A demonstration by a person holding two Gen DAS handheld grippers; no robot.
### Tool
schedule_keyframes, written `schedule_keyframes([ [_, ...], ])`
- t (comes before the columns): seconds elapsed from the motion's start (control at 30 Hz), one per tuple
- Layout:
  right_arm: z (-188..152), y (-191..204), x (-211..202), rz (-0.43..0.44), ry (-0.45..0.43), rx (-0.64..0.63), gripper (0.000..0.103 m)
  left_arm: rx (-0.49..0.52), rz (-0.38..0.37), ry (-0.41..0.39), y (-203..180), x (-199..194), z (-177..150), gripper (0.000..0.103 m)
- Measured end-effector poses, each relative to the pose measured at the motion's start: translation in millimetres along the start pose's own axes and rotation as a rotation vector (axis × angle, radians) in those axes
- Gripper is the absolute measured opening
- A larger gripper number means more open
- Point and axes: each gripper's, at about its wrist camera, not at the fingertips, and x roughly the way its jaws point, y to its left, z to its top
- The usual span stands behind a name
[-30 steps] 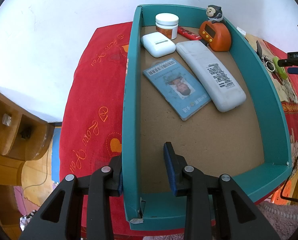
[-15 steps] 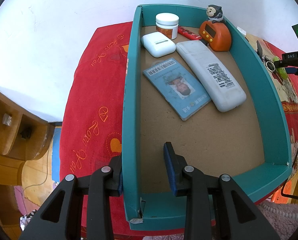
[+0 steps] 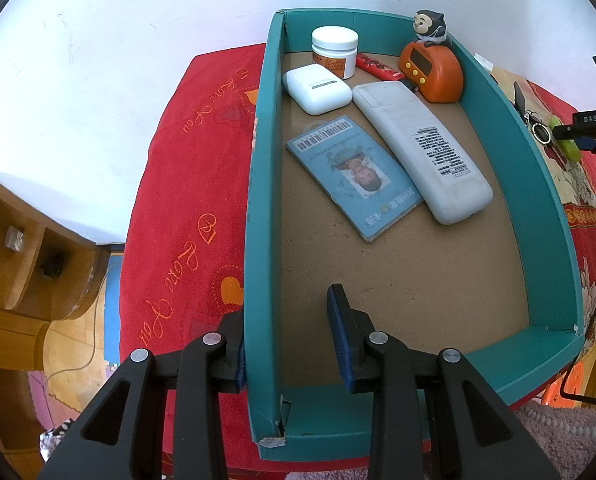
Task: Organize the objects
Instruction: 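Move the right gripper to the green utility knife and grasp it, then carry the green utility knife into the tray beside the remote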
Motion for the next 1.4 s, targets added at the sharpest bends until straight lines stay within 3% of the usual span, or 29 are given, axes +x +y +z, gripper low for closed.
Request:
schedule_keyframes([
  [0.27,-12,2,-19,0.039,-0.027,-0.018,0.039,0.000,0.000,0.000,0,0,1,0.033],
  [0.53,-26,8,-23,0.098,0.006,-0.002,0.039,0.005,0.000,-0.002,-1,-3,-2,0.033],
  [0.77,-21,34,-53,0.162,-0.052,-0.069,0.039,0.004,0.000,-0.002,-2,-4,-3,0.033],
  [0.97,-4,83,-70,0.236,-0.100,-0.160,0.039,0.012,0.000,-0.004,-2,-4,-2,0.033],
  [1.2,-24,152,-89,0.308,-0.089,-0.306,0.039,0.016,-0.002,-0.007,-1,-3,-1,0.033],
  [1.4,-36,200,-73,0.280,-0.057,-0.441,0.039,0.022,-0.002,-0.010,0,-2,1,0.033],
])
